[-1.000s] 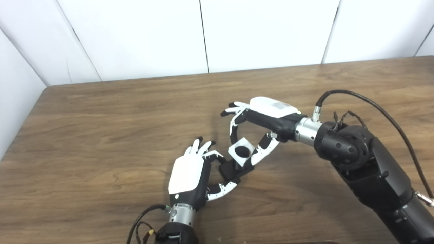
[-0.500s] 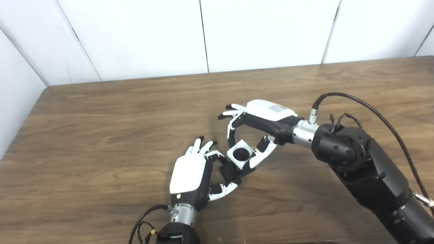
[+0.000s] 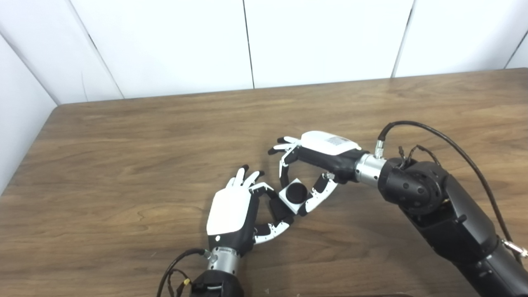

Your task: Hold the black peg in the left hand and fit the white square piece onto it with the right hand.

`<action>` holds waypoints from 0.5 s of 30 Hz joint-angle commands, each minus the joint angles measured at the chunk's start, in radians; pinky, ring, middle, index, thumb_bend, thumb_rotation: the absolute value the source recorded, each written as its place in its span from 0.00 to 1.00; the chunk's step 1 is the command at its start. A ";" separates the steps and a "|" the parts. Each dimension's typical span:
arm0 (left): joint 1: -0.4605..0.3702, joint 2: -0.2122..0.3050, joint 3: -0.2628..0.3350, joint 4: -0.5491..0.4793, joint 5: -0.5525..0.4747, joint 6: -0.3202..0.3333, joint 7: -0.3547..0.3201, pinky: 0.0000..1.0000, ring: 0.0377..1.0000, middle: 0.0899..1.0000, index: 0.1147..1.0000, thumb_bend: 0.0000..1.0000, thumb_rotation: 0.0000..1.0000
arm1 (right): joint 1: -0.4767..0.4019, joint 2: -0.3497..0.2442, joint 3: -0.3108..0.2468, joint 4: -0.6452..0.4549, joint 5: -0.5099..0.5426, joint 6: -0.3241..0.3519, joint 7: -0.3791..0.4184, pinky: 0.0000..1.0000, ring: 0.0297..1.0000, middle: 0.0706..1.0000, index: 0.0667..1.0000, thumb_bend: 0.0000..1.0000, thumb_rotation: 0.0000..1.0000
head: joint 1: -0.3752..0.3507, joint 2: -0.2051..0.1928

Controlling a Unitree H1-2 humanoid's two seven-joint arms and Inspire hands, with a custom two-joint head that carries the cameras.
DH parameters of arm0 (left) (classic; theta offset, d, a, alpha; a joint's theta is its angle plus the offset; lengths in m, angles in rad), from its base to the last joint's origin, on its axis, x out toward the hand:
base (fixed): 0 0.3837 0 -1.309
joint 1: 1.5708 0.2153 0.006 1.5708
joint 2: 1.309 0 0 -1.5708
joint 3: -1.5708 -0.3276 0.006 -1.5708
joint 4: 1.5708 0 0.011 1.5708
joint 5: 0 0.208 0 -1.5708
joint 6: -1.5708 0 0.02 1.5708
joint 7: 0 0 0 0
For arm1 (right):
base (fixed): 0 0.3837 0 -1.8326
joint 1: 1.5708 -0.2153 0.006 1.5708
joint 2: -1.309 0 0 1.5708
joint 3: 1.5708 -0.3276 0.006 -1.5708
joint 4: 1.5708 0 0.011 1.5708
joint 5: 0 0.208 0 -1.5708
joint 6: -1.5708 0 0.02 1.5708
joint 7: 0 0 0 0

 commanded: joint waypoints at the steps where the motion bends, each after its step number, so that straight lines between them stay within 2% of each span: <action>1: -0.002 -0.026 0.001 -0.036 0.014 -0.006 0.018 0.95 1.00 0.90 0.52 0.55 0.40 | -0.045 -0.004 -0.015 -0.005 0.000 -0.016 -0.012 0.87 1.00 0.91 0.45 0.52 0.14 | 0.000 0.001; 11: 0.002 -0.026 0.001 -0.040 0.015 -0.007 0.020 0.94 1.00 0.90 0.52 0.54 0.41 | -0.045 -0.010 -0.012 0.005 -0.010 -0.010 -0.004 0.87 0.99 0.91 0.46 0.52 0.14 | 0.003 0.005; 12: 0.003 -0.027 0.002 -0.040 0.013 -0.007 0.021 0.94 1.00 0.90 0.52 0.54 0.41 | -0.045 -0.009 -0.013 0.005 -0.009 -0.007 -0.003 0.87 0.99 0.91 0.55 0.70 0.16 | 0.003 0.005; 13: 0.003 -0.027 0.003 -0.040 0.011 -0.008 0.022 0.94 1.00 0.90 0.52 0.54 0.41 | -0.046 -0.009 -0.014 0.006 -0.007 -0.004 -0.001 0.87 0.99 0.91 0.60 0.80 0.17 | 0.003 0.005; 14: 0.003 -0.027 0.003 -0.039 0.010 -0.008 0.022 0.94 1.00 0.90 0.52 0.54 0.41 | -0.047 -0.009 -0.015 0.006 -0.006 -0.002 0.001 0.87 0.99 0.91 0.65 0.87 0.20 | 0.003 0.005; 15: 0.003 -0.027 0.003 -0.039 0.010 -0.007 0.021 0.94 1.00 0.90 0.52 0.54 0.41 | -0.047 -0.009 -0.017 0.005 -0.004 -0.002 0.002 0.87 0.98 0.91 0.67 0.91 0.21 | 0.002 0.005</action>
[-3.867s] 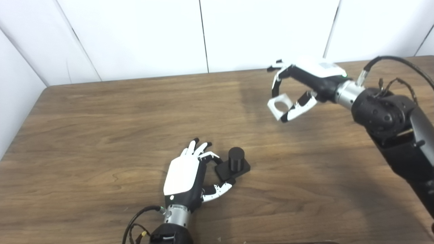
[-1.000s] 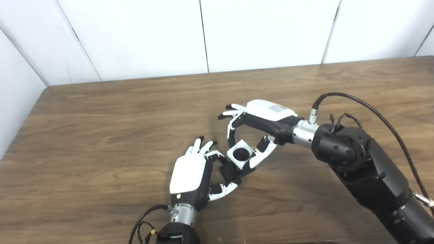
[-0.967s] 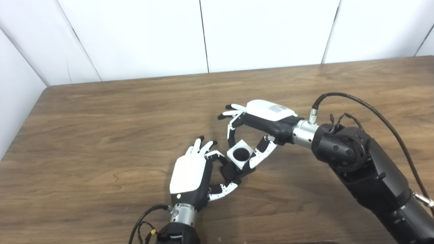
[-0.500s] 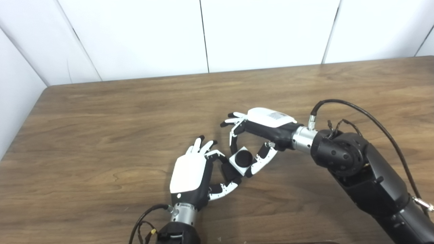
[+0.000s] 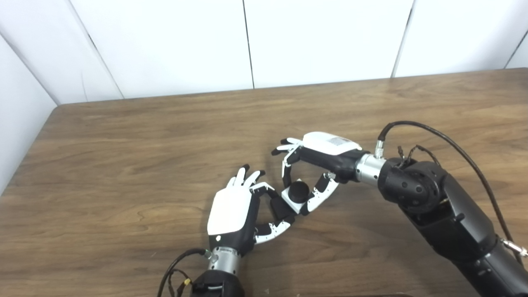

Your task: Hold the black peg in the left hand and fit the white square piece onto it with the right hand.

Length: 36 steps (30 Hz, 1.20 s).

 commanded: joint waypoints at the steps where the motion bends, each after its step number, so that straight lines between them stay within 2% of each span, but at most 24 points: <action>1: 0.003 -0.025 0.003 -0.037 0.011 -0.006 0.020 0.94 1.00 0.90 0.52 0.54 0.41 | -0.047 -0.009 -0.018 -0.022 0.007 -0.004 0.000 0.87 0.98 0.91 0.68 0.94 0.22 | 0.001 0.001; 4: 0.003 -0.023 0.003 -0.036 0.013 -0.005 0.017 0.94 1.00 0.90 0.52 0.54 0.42 | -0.049 -0.011 -0.019 -0.025 0.004 -0.004 0.001 0.87 0.98 0.90 0.72 0.99 0.25 | 0.001 0.001; 11: 0.002 -0.025 0.003 -0.029 0.012 -0.005 0.021 0.94 1.00 0.89 0.52 0.55 0.41 | -0.054 -0.017 -0.027 -0.031 0.003 0.012 0.017 0.87 0.97 0.91 0.77 1.00 0.31 | 0.000 0.002; 20: -0.001 -0.022 0.004 -0.023 0.020 0.001 0.013 0.93 1.00 0.89 0.52 0.56 0.44 | -0.061 -0.024 -0.038 -0.029 0.001 0.008 0.016 0.86 0.97 0.91 0.75 1.00 0.32 | 0.000 -0.002; 24: -0.004 -0.019 0.006 -0.019 0.019 0.003 0.006 0.93 1.00 0.89 0.54 0.59 0.49 | -0.065 -0.026 -0.044 -0.028 -0.001 0.020 0.020 0.86 0.97 0.91 0.73 1.00 0.31 | -0.001 -0.005; 29: -0.011 -0.006 0.008 -0.017 0.021 0.001 -0.014 0.90 0.99 0.88 0.56 0.67 0.58 | -0.070 -0.028 -0.047 -0.032 -0.004 0.023 0.023 0.86 0.98 0.92 0.71 1.00 0.29 | -0.003 -0.007; 36: -0.011 -0.006 0.017 -0.021 0.017 0.004 -0.034 0.91 0.99 0.89 0.59 0.72 0.60 | -0.071 -0.028 -0.054 -0.028 0.004 0.024 0.016 0.85 0.98 0.92 0.70 1.00 0.29 | -0.003 -0.009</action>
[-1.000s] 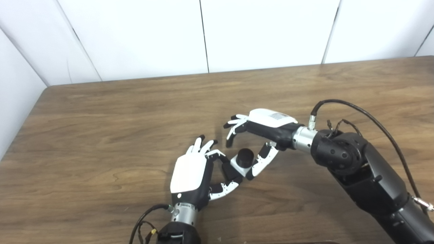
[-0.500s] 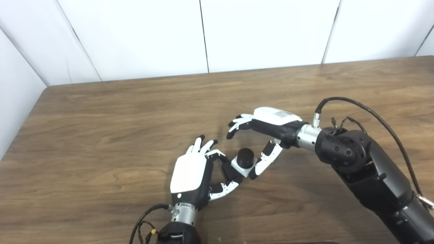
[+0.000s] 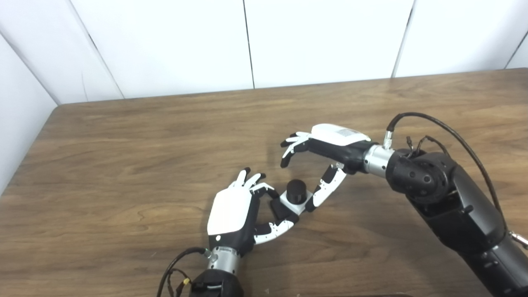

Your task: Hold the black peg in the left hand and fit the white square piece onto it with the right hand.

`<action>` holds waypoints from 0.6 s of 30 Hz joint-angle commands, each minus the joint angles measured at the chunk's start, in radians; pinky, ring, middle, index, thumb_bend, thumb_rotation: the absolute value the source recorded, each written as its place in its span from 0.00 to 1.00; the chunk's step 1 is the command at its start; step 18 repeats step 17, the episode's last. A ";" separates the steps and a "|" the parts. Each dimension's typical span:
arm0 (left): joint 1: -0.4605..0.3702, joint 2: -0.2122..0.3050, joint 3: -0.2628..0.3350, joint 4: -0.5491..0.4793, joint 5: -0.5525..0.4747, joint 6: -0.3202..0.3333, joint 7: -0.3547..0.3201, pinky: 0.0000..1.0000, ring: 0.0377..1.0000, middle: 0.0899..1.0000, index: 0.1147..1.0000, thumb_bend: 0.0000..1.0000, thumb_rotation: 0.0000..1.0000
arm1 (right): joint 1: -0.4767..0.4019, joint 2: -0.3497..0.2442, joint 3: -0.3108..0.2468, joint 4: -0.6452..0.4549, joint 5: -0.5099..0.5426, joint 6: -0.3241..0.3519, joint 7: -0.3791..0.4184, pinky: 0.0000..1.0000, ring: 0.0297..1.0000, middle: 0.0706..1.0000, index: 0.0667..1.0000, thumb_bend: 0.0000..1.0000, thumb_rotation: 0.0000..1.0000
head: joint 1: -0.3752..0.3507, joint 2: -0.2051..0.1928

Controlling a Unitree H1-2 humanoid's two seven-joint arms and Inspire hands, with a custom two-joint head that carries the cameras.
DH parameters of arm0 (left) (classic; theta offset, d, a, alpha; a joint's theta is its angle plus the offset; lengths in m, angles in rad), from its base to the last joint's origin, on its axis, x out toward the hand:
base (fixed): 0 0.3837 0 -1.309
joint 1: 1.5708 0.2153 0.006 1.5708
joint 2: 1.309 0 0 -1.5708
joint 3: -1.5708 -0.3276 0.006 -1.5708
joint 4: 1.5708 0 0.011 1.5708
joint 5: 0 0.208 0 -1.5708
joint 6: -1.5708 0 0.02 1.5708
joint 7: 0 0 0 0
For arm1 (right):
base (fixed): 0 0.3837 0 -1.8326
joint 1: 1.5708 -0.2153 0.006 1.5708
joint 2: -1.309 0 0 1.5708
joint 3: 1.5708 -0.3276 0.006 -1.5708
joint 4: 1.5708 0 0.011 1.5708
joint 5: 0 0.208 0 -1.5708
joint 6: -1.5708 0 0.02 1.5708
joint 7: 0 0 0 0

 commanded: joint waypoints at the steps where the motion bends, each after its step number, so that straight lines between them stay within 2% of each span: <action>1: -0.011 -0.007 0.008 -0.022 0.015 0.002 0.002 0.91 0.99 0.89 0.60 0.72 0.60 | -0.045 -0.005 -0.023 -0.028 0.008 -0.007 -0.019 0.85 0.98 0.92 0.70 1.00 0.29 | -0.001 -0.002; 6: -0.014 -0.001 0.022 -0.020 0.008 0.002 -0.010 0.90 0.98 0.89 0.62 0.75 0.61 | -0.045 -0.008 -0.034 -0.028 0.008 -0.006 -0.025 0.84 0.98 0.92 0.70 1.00 0.29 | -0.006 -0.010; 15: 0.002 0.001 0.058 -0.010 -0.016 -0.021 0.044 0.86 0.92 0.85 0.64 0.90 0.64 | -0.041 -0.025 -0.067 -0.036 0.012 0.008 -0.019 0.83 0.98 0.92 0.71 1.00 0.30 | -0.008 -0.020; 18: 0.005 0.005 0.067 -0.015 -0.024 -0.025 0.047 0.87 0.91 0.85 0.65 0.91 0.64 | -0.037 -0.028 -0.074 -0.037 0.013 0.010 -0.019 0.83 0.98 0.92 0.72 1.00 0.30 | -0.010 -0.026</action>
